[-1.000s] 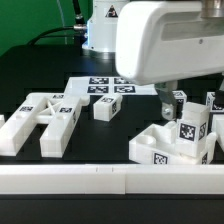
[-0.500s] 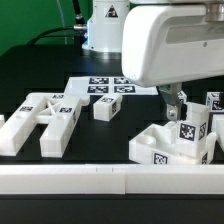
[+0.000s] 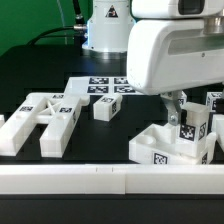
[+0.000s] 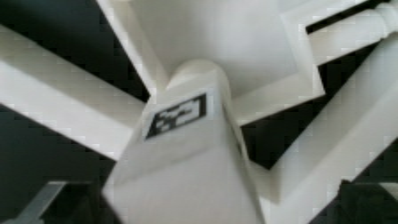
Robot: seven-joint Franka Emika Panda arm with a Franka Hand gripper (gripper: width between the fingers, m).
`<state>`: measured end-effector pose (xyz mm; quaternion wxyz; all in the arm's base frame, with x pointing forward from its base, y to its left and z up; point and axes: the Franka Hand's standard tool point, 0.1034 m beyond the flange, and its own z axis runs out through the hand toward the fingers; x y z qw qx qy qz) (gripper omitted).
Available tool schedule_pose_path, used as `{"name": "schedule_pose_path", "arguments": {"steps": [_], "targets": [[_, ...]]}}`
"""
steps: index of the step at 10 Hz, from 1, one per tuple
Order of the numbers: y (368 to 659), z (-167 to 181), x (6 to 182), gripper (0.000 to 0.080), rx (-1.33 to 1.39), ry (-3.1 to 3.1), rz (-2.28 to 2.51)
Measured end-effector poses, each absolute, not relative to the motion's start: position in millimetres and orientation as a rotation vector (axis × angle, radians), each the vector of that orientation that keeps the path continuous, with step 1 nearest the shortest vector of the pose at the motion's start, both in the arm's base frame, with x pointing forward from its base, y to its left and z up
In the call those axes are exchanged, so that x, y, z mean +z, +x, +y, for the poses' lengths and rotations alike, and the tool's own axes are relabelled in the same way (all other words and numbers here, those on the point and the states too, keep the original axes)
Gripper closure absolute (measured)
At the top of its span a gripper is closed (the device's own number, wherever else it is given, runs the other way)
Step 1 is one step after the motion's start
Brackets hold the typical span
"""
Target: Assemble chair
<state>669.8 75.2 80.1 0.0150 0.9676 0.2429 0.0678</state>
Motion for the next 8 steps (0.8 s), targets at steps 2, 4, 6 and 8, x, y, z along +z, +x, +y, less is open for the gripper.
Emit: {"name": "schedule_pose_path", "arguments": {"steps": [2,4,6,8], "targets": [[667.2,72.2,75.5,0.015,0.213,3.01,0.75],[667.0,69.1,73.7,0.0162,0.213,3.01,0.745],[667.0,67.8,73.2,0.033,0.212,3.011,0.74],[666.9,67.6,73.1,0.0512,0.212,3.011,0.74]]}}
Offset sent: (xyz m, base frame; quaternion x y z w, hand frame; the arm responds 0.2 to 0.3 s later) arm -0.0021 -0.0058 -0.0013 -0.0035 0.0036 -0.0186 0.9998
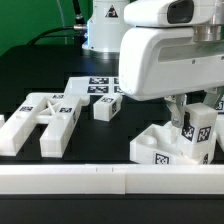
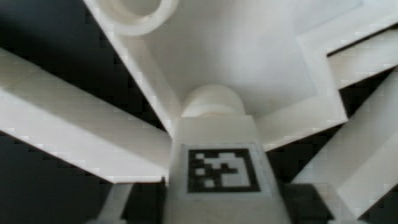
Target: Assemble chair
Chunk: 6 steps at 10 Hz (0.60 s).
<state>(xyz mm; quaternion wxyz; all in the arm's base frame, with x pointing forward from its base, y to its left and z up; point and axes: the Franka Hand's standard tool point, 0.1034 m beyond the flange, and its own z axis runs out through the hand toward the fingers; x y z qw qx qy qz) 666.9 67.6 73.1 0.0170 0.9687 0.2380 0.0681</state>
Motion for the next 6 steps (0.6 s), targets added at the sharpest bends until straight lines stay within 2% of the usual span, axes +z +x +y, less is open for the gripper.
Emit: {"name": "schedule_pose_path", "arguments": {"steps": [3,6], "targets": [[666.9,67.6,73.0,0.0511,0.213,3.029,0.675],[667.7,59.6,72.8,0.0511,0.219,3.114,0.281]]}}
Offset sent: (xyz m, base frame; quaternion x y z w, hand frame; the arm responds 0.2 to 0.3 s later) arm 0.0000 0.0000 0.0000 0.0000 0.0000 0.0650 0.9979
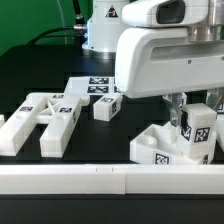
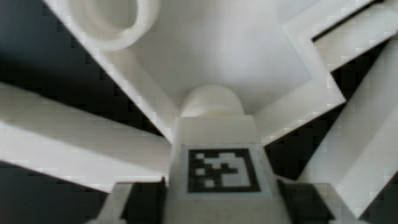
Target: Assemble chair
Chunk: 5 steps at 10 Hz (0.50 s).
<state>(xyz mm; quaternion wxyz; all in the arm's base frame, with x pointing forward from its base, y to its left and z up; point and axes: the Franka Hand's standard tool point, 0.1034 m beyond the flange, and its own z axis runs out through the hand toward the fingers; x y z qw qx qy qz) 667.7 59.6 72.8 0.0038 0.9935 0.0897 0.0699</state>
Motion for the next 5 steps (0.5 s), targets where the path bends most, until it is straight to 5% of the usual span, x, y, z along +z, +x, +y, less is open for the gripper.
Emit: {"name": "schedule_pose_path", "arguments": {"steps": [5], "targets": [[669.4,65.9,71.2,0.0508,0.23,3.117,-0.583]]}}
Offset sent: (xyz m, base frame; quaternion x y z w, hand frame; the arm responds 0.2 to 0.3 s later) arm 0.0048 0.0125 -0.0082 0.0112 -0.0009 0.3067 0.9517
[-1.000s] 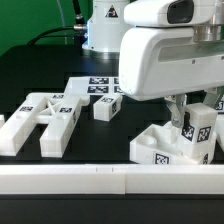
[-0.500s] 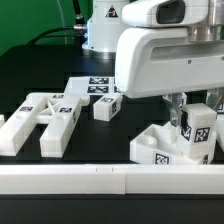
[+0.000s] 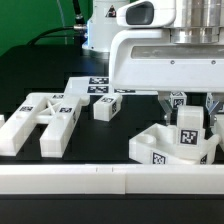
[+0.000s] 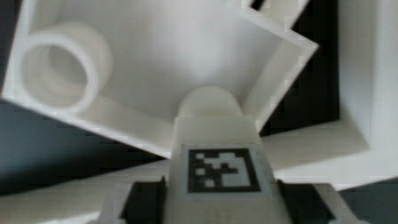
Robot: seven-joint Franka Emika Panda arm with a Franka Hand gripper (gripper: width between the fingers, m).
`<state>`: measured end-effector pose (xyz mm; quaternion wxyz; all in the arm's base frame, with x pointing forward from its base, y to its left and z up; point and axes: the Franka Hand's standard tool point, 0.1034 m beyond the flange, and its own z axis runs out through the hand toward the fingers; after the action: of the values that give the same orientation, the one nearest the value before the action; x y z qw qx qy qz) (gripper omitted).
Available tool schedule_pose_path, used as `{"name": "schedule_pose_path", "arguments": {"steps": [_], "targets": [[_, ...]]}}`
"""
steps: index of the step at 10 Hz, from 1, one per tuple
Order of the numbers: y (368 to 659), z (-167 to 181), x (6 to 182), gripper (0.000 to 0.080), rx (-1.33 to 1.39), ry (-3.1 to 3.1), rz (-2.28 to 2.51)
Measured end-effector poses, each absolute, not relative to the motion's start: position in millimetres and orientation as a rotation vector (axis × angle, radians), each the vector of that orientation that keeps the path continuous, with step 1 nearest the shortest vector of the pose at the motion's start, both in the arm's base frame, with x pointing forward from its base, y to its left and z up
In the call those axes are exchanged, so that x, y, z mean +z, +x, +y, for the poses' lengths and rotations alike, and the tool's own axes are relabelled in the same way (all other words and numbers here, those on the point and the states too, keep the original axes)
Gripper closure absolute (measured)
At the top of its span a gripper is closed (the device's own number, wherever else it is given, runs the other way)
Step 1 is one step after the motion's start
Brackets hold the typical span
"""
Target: Assemble chair
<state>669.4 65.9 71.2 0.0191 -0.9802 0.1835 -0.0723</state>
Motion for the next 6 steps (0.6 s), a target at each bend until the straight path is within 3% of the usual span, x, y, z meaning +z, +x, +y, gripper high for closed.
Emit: {"name": "schedule_pose_path", "arguments": {"steps": [6], "targets": [[669.2,73.6,71.4,0.0508,-0.186,-2.789,1.23]]}}
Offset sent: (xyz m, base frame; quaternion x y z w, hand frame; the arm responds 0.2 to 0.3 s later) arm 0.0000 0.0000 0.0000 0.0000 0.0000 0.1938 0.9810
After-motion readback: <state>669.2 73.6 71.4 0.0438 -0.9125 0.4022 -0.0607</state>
